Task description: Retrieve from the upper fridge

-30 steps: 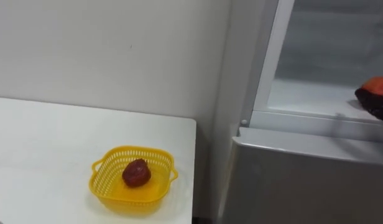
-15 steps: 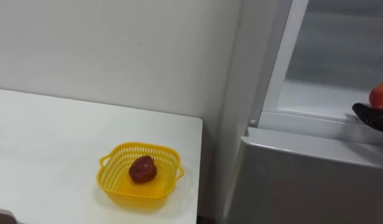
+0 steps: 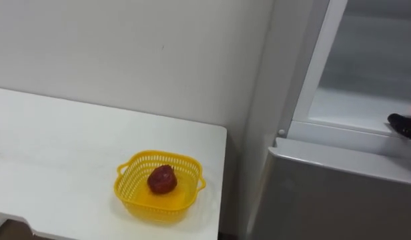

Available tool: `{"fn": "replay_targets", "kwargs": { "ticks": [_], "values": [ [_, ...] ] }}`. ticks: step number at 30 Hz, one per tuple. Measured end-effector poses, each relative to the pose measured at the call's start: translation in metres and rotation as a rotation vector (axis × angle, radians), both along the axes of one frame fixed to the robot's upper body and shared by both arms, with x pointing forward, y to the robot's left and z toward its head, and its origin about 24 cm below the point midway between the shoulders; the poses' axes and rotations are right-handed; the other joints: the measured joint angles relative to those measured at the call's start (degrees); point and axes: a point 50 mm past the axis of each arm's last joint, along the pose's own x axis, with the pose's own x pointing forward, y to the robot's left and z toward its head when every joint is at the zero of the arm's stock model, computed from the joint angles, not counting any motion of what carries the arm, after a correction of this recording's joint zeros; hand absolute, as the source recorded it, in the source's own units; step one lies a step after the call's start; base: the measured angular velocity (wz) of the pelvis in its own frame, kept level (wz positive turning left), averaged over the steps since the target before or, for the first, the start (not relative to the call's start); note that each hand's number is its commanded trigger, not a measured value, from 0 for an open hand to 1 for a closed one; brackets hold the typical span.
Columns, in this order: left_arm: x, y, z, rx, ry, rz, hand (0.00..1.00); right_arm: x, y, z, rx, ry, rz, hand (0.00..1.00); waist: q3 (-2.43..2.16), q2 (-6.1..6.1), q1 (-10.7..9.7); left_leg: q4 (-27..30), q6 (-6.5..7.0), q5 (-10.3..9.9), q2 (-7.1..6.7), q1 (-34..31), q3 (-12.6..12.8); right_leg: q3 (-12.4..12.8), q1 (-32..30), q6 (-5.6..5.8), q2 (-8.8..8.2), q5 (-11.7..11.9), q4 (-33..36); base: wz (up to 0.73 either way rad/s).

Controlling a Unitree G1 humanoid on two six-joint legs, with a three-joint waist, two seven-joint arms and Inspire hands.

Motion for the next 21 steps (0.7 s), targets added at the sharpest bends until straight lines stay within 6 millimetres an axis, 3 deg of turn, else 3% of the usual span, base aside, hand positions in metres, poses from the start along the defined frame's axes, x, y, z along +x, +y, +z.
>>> {"fn": "replay_targets", "kwargs": {
  "ticks": [13,21],
  "values": [
    [-0.001,-0.001,0.0,-0.022,-0.001,0.033,0.0,0.001,-0.005,0.007,-0.031,0.026,0.034,0.0,0.07,1.3,-0.2,0.1,0.0,0.0,-0.04,-0.9,-0.1,-0.7,-0.4,0.0,-0.1,0.0,0.0,0.02],
    [-0.001,0.001,0.0,-0.003,0.013,0.045,0.0,0.01,-0.011,0.003,-0.019,0.109,0.07,0.0,0.07,1.16,-0.4,-0.3,0.0,0.0,-0.08,0.2,-0.2,-0.5,0.7,0.0,-0.09,0.0,-0.1,0.0]
  ]
}}
